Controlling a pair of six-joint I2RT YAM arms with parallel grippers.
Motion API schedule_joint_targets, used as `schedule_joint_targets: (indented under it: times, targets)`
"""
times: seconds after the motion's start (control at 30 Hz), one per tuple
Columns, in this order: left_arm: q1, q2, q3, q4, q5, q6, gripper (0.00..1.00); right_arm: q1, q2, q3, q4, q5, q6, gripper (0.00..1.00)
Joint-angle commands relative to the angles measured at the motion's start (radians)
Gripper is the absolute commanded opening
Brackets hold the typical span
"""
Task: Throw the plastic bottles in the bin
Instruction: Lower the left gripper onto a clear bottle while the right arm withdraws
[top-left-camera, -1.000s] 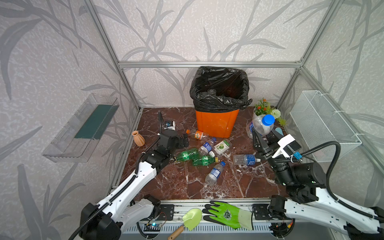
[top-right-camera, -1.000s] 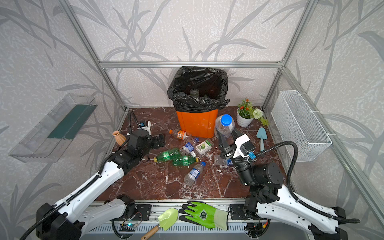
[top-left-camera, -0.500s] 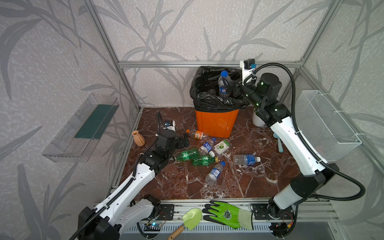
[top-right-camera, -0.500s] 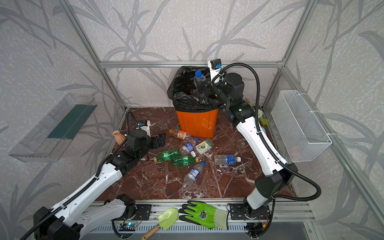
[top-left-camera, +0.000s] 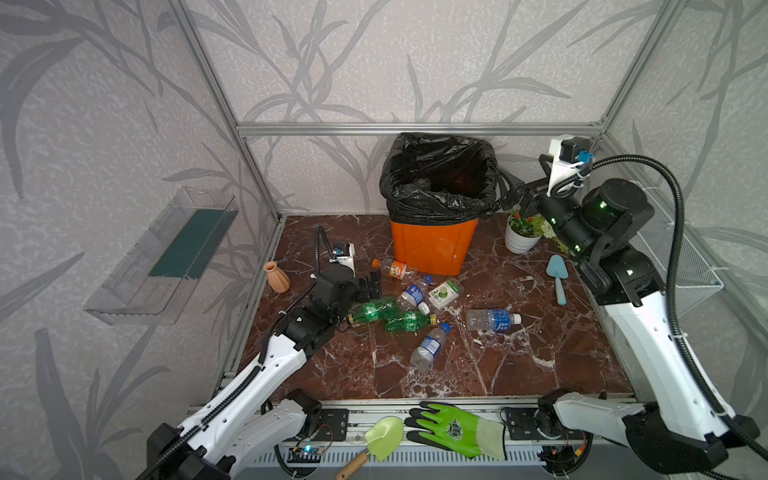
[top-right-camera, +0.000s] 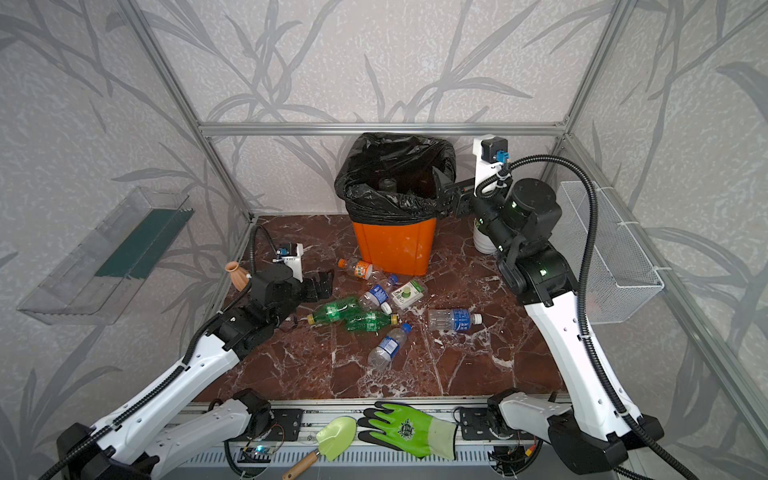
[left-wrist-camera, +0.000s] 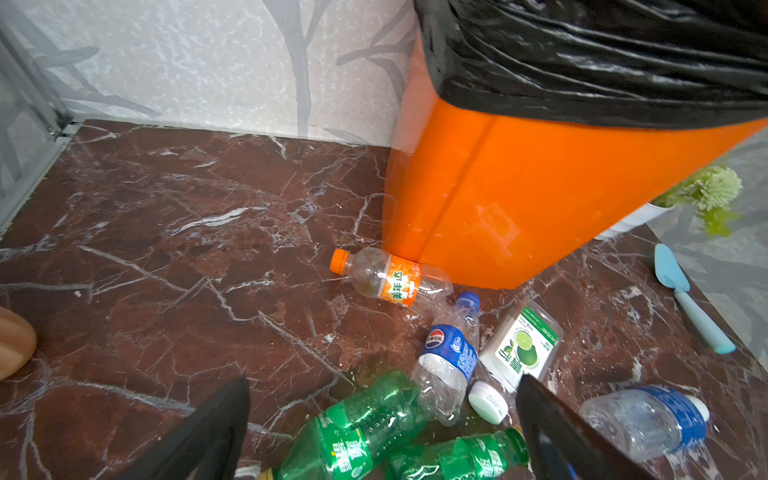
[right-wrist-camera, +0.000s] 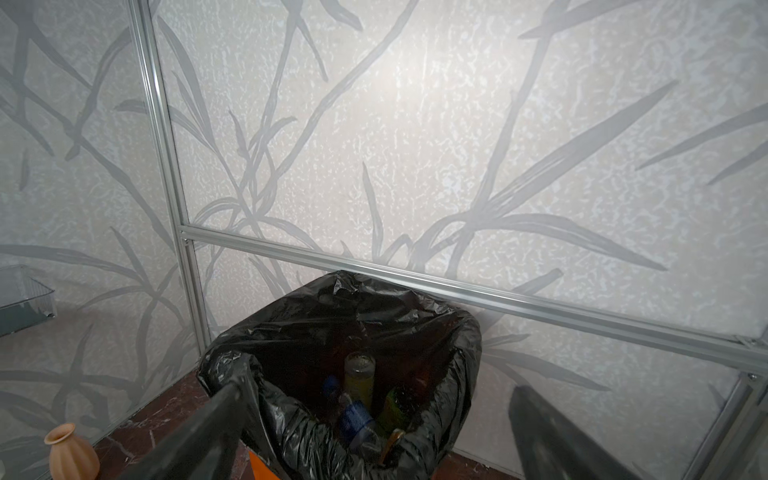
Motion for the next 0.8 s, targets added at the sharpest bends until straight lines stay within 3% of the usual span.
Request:
schedule_joint_targets:
  times: [0.0,0.23,0.43,0.57,0.77]
  targets:
    - [-0.094,0.035,0.054,-0.052,-0.057,0.067,0.99,-0.042,-0.041,-0.181,0.026,0.046,0.081,0.99]
    - [-0.308,0.193,0.128,-0.208,-0.077,0.092,0.99,-0.159,-0.248,-0.535,0.031,0.077,0.241,0.99]
    - [-0.453,0.381,0.229,-0.327,-0.042,0.131,0.99,-0.247,-0.382,-0.733,-0.008,0.078,0.349,0.99]
    - [-0.516,0.522,0.324,-0.414,-0.028,0.149,0.99,-0.262,-0.451,-0.823,0.005,0.085,0.407,0.99]
    - [-0.544,0.639,0.386,-0.474,0.08,0.127,0.93,-0.273,-0.503,-0.891,0.028,0.106,0.442,0.99]
